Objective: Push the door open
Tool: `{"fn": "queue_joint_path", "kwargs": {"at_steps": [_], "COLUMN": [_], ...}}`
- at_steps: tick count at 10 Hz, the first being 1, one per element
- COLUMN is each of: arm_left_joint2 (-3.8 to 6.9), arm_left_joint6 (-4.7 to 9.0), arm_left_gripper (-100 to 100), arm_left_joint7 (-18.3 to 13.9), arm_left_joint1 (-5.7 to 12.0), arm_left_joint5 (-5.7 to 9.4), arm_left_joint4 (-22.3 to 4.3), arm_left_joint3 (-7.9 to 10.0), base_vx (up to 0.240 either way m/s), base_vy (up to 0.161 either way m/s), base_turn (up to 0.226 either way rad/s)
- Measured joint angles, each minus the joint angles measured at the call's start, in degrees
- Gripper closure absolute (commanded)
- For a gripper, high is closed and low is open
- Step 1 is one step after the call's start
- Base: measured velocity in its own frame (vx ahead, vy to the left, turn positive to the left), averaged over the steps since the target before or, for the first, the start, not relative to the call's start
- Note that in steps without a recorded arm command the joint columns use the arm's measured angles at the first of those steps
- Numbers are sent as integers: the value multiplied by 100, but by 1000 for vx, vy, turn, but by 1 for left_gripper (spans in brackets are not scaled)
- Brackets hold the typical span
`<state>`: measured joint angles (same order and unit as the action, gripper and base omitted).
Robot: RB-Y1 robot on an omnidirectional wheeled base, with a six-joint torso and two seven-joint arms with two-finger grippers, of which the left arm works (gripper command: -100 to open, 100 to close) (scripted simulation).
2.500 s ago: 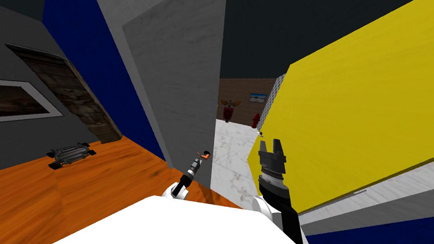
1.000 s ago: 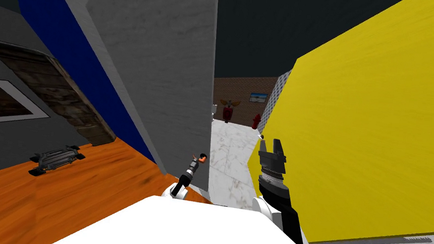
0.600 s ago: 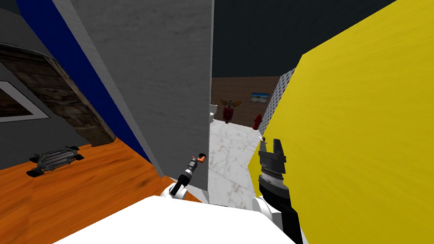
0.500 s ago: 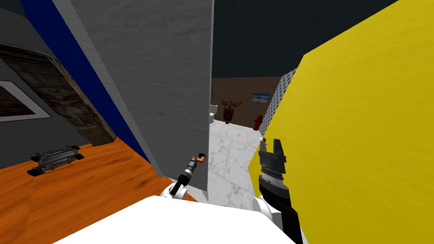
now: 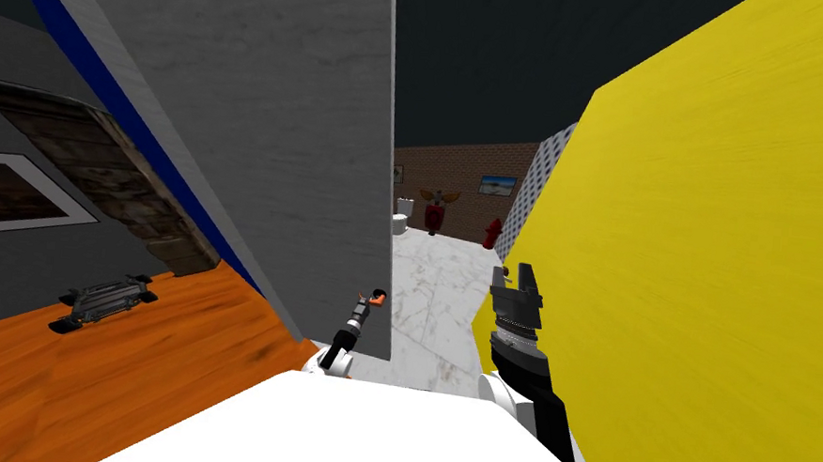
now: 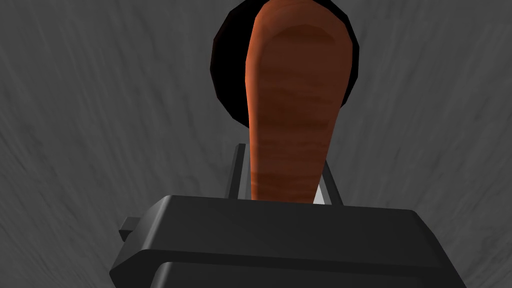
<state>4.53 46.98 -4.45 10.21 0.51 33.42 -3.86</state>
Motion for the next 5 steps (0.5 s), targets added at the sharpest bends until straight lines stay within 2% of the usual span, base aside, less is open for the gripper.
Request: {"fn": "queue_joint_path", "kwargs": {"at_steps": [1,2,3,5], "arm_left_joint2": [7,22,19,22], "arm_left_joint6": [17,-50,30,-212], "arm_left_gripper": [100,100,100,100], "arm_left_joint7": [22,23,47,106], "arm_left_joint1": [46,-25,33,-224], "arm_left_joint5": [26,27,63,103], "arm_left_joint4": [-64,100,-59,370], "arm_left_joint3": [51,57,130,225], "base_vx": [57,121,108,141], "base_vy": [-43,-105,-114,-105], "base_turn": [15,73,62,54]}}
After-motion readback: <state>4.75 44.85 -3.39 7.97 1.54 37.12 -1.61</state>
